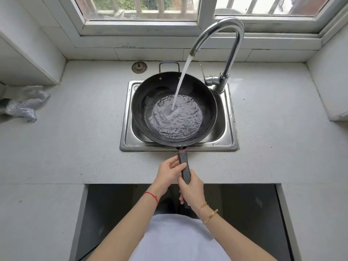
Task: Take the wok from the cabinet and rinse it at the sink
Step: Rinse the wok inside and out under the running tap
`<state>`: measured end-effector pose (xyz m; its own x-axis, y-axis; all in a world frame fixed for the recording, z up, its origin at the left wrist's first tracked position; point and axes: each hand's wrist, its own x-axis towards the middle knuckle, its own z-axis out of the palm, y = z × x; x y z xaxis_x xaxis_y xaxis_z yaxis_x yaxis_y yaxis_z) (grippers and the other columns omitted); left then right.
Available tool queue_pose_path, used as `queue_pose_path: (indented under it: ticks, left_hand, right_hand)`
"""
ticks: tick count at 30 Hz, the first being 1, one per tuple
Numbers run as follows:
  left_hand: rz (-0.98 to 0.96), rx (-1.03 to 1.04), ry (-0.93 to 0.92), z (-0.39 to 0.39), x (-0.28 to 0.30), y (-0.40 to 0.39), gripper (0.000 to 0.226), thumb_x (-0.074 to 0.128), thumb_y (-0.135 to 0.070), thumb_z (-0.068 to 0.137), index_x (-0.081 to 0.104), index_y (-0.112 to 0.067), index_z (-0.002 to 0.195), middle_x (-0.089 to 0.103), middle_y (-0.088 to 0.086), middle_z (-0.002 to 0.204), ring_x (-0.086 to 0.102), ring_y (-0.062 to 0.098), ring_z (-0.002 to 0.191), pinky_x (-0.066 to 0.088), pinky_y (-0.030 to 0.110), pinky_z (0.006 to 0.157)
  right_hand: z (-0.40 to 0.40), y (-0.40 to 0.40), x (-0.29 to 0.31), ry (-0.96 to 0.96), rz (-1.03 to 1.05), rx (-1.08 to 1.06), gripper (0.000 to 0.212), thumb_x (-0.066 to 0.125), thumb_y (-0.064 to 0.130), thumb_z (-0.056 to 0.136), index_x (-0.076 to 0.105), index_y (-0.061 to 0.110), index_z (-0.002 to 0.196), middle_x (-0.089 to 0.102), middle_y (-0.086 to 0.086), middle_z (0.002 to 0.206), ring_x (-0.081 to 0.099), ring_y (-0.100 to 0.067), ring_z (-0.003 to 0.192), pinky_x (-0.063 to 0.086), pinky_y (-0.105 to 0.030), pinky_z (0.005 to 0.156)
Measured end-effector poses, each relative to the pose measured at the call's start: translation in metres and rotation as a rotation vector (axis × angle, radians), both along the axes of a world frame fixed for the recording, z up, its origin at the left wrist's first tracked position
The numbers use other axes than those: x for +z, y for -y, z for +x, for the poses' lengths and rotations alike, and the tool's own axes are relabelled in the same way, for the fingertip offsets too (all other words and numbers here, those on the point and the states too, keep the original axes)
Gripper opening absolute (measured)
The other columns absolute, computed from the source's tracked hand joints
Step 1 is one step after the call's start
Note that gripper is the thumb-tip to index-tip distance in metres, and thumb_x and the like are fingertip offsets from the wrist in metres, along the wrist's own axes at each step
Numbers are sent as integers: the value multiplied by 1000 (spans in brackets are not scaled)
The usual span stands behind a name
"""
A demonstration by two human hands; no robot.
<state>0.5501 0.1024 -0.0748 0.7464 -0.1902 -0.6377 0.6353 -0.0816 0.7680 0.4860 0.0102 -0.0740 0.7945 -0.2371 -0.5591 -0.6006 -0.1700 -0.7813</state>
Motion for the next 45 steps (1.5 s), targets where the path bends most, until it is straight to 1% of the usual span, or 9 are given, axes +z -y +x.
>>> queue_pose_path:
  ticks: [7,12,18,24,28,32,34,38,45]
  left_hand:
    - [-12,-15,-3,3,-4,-7,48,64,-4,92,53,-6,138,60,-2,124,54,9,116,52,8,75]
    - [-44,-17,-56,5,-8,-12,47,64,-6,92,54,-9,137,63,1,129,57,15,124,49,22,96]
    - [-32,-15,-69,5,-7,-11,46,64,-6,92,54,-10,136,63,3,132,58,14,122,48,27,100]
    - [21,2,-28,4,-1,-5,47,65,-2,90,54,-4,136,61,2,128,54,8,113,51,5,71]
    - [61,3,-14,4,0,-1,47,65,-2,90,54,-4,136,59,8,135,52,8,116,50,2,69]
    - [83,13,-15,4,1,3,46,65,-2,90,56,-4,135,61,7,131,54,8,112,49,3,67]
    - [85,19,-22,4,2,4,46,66,-2,90,56,-5,134,62,4,127,55,9,113,51,7,71]
    - [92,21,-39,5,3,4,47,68,-3,88,57,-6,134,63,8,132,57,11,115,47,22,93]
    - [60,20,-58,6,6,1,48,66,-3,90,54,-5,136,59,10,137,55,15,122,45,25,96]
  right_hand:
    - [1,-11,-5,-7,-80,3,11,55,25,97,54,19,106,63,-15,82,57,-20,47,47,-25,36]
    - [2,-14,-6,2,-117,20,12,54,25,97,52,17,105,61,-9,79,58,-20,50,46,-23,37]
    - [4,-15,-9,-16,-126,42,14,55,27,98,52,18,107,61,-7,80,60,-21,55,49,-23,40]
    - [4,-9,-10,-25,-48,10,11,54,20,96,54,19,108,64,-18,81,55,-19,40,47,-27,35]
    - [5,-6,-11,-27,-19,9,10,54,19,97,54,21,107,65,-18,79,54,-18,37,48,-28,35]
    - [5,-3,-11,-34,13,8,11,53,20,99,54,20,110,64,-14,73,53,-15,36,47,-27,35]
    - [5,-1,-10,-40,23,9,14,52,19,99,54,18,113,62,-11,71,53,-14,35,45,-25,34]
    - [5,-1,-10,-50,31,-1,13,53,18,99,55,15,111,58,-10,67,51,-15,35,44,-24,34]
    - [4,-2,-11,-46,32,-8,11,53,17,97,55,17,107,58,-10,67,52,-15,36,45,-25,35]
